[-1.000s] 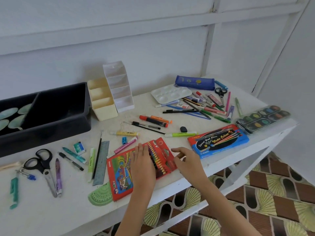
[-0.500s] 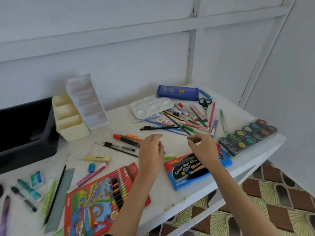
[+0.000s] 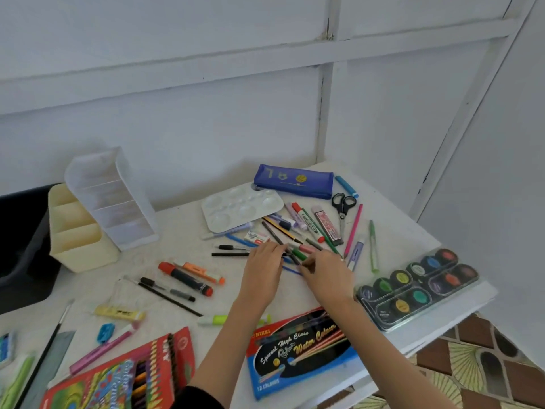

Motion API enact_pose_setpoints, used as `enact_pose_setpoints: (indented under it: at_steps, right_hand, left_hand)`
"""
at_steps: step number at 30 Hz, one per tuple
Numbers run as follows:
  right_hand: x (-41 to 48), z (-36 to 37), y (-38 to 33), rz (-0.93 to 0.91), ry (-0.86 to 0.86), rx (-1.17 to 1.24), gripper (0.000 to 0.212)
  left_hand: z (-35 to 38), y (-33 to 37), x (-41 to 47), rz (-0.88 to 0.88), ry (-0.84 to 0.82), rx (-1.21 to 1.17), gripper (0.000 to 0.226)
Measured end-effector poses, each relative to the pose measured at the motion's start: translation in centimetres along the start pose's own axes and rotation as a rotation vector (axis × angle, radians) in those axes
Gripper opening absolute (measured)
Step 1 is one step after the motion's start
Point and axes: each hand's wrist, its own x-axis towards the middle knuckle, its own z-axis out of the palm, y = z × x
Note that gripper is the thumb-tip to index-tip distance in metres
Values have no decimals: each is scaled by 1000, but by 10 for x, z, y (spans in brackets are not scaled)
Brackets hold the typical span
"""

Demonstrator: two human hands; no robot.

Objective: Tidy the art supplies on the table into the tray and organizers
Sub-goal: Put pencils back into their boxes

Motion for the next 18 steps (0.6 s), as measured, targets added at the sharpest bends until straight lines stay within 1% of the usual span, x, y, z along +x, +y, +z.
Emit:
enact_pose_setpoints:
  at_steps: [3,5,6,11,13,15,18]
  right_hand:
    - [1,5,3,-34,-14,-53,22]
    - [2,7,4,-33,3,-29,21]
    - [3,8,4,-22,19,8,21]
    - [6,7,7,16,133,318,15]
    - [6,4,7,8,136,485,14]
    - [4,-2,4,17,118,632,11]
    - [-3,-8,0,19,85,765,11]
  left_hand:
    - [4,1,2,-7,-8,75,29]
    - [4,2,3,-6,20,100,19]
    - [4,1,3,4,47,103,20]
    - [-7,9,-6,112,182,76,42]
    - [-14,14,-12,147,281,89,41]
    - [-20,15,-21,172,370,87,31]
    - [-30,11,-39,156,430,87,29]
